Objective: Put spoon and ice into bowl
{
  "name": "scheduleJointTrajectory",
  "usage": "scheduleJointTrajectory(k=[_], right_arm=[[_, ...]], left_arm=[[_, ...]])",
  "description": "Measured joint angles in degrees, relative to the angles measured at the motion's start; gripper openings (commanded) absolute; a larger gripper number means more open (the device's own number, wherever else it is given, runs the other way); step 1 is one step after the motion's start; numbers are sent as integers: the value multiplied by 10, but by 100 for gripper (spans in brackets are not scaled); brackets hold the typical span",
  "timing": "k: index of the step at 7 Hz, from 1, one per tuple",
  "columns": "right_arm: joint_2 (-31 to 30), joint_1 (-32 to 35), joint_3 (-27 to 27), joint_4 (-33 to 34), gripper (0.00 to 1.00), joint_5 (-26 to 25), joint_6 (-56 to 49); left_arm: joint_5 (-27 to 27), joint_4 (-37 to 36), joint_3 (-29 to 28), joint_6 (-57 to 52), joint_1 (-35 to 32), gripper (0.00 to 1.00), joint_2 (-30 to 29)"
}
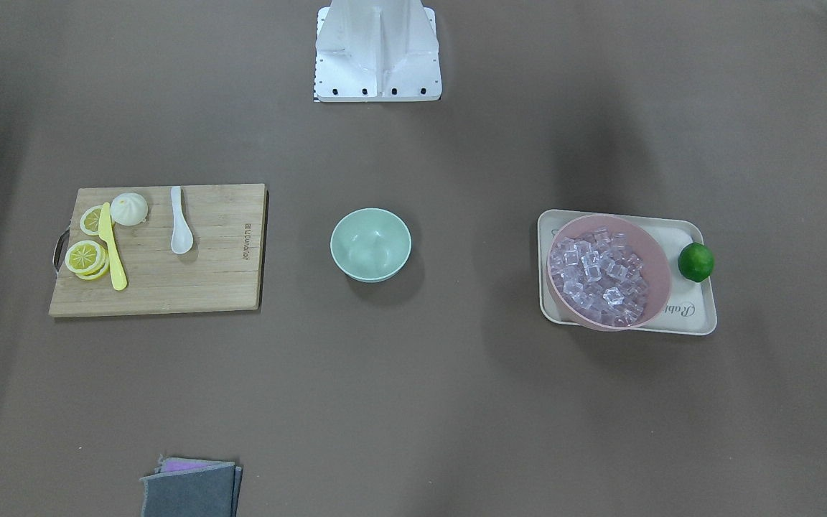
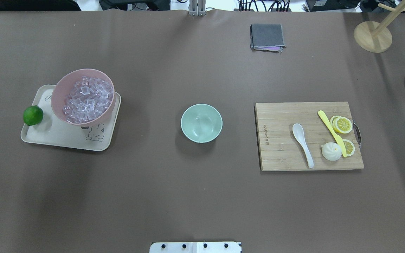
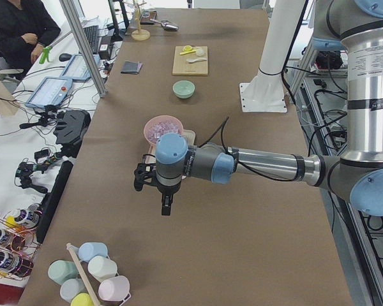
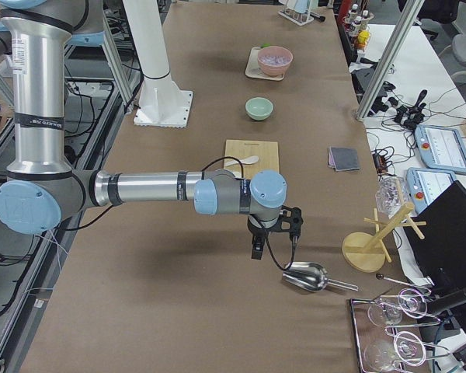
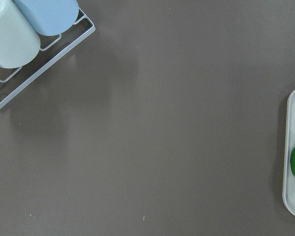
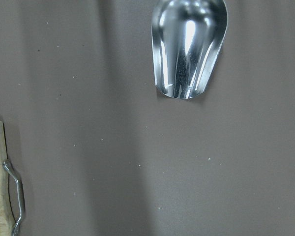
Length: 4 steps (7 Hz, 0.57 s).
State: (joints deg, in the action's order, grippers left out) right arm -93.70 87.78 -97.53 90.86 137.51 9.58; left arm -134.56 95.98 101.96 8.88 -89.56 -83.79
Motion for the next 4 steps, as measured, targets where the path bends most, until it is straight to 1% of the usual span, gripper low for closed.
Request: scheduleJointTrajectory(k=[4], right_arm=[[0,-5,-3,0,100,9,2]], left_arm=[[0,0,0,0,0,98,2]])
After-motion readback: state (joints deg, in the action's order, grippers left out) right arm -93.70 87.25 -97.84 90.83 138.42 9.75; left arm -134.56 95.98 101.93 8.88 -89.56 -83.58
